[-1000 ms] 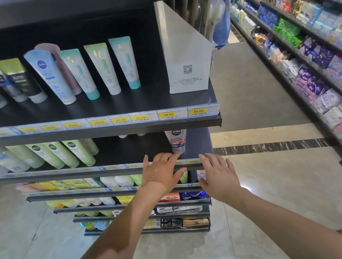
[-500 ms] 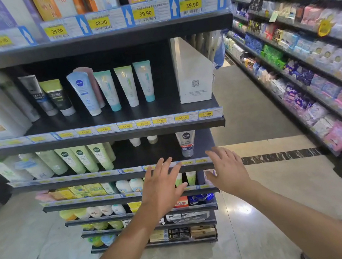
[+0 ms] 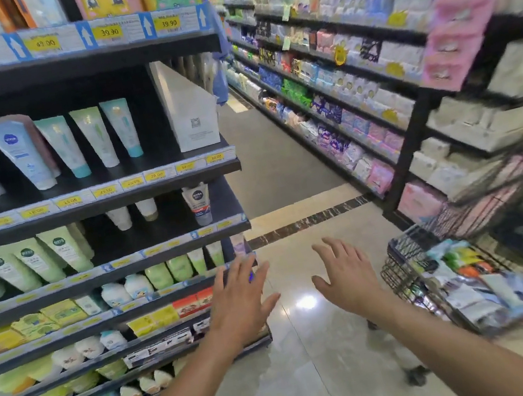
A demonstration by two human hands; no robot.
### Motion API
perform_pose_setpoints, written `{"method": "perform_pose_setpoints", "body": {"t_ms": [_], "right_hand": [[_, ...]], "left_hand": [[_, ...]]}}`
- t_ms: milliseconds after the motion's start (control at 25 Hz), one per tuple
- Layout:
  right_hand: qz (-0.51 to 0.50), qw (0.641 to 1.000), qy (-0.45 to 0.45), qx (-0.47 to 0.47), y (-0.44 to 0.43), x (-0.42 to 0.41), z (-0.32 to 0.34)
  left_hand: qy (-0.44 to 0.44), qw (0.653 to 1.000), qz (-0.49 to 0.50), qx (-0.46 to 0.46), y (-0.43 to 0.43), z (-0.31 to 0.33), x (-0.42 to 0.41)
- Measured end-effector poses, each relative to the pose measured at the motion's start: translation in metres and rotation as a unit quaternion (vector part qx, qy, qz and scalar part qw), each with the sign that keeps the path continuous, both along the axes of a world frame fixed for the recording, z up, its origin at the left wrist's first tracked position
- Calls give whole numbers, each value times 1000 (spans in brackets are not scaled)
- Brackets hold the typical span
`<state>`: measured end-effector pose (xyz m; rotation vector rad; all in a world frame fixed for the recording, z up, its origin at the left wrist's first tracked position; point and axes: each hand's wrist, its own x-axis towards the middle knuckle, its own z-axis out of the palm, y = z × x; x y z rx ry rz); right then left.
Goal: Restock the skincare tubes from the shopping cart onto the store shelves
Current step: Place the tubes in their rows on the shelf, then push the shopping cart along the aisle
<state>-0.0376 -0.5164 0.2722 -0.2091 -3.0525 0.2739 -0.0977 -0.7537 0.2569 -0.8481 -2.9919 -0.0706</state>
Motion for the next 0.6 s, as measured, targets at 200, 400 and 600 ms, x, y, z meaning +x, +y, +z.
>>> {"method": "perform_pose_setpoints", "body": {"t_ms": [200, 400, 600], "right_hand": [[-96, 995, -13, 4, 68, 77, -5], [-196, 980, -39, -3, 158, 170, -19], [-253, 966, -47, -24, 246, 253, -31]], "left_hand": [[-28, 996, -83, 10, 80, -4, 36], [-49, 980, -194, -5, 192, -22, 92], [-90, 961, -262, -5, 299, -36, 152]]}}
